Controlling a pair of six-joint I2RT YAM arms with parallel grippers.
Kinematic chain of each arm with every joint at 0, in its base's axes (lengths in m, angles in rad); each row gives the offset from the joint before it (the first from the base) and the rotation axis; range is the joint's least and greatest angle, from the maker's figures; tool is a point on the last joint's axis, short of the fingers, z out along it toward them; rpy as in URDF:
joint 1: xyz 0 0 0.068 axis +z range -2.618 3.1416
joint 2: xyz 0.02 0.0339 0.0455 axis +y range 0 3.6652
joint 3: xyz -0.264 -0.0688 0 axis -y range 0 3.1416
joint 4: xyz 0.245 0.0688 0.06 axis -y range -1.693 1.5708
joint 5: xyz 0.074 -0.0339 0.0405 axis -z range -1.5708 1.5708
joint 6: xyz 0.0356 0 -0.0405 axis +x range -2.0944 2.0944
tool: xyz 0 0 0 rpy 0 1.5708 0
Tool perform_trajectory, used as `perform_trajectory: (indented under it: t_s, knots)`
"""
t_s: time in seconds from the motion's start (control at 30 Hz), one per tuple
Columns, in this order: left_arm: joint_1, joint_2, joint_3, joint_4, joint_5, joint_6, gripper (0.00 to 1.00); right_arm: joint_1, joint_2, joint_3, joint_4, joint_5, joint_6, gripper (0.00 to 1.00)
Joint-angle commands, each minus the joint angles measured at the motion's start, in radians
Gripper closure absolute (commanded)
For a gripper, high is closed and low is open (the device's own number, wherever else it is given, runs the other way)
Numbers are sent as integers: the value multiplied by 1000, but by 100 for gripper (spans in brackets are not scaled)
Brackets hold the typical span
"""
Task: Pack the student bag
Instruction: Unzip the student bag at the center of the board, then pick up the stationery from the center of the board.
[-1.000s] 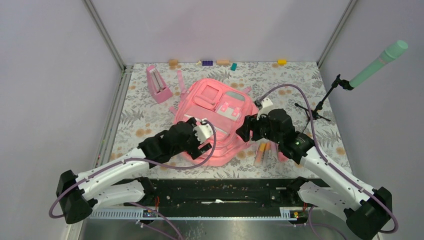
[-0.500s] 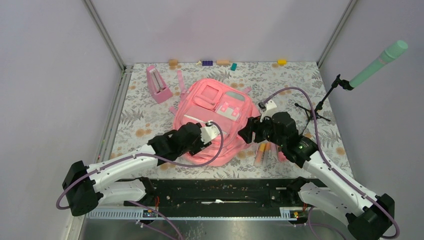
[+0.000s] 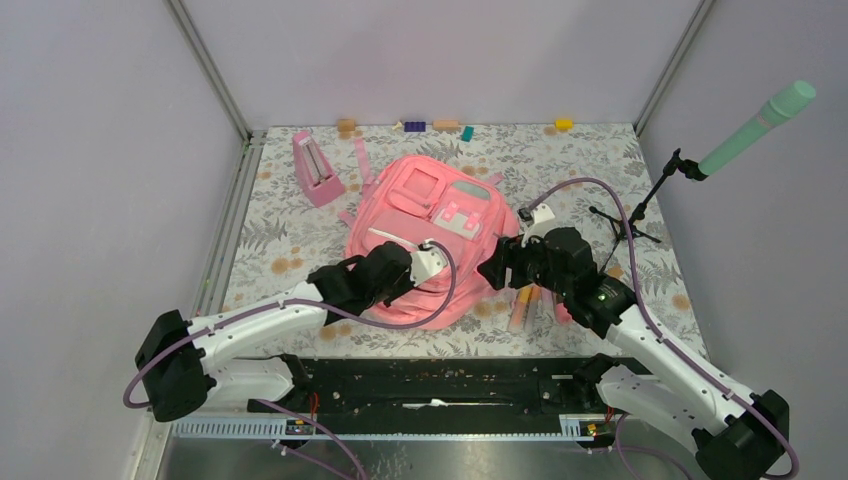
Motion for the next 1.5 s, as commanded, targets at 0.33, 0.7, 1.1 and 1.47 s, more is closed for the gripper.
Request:
perform_trajectory:
  t_s: [0.33,0.7,1.1,1.47]
  knots:
    - [4,-40,95,185,-52,2,100,-17,-44,-26,-98,108,-29,25]
    - [4,24,149,280,-177,-55,100,-91,-81,-87,-243,331,98,15]
    - [5,13,124,356,-238,-91,100,-330,-93,-158,-336,391,199,0]
    - [7,0,134,324,-225,-111,100,-431,9,-202,-294,365,275,6]
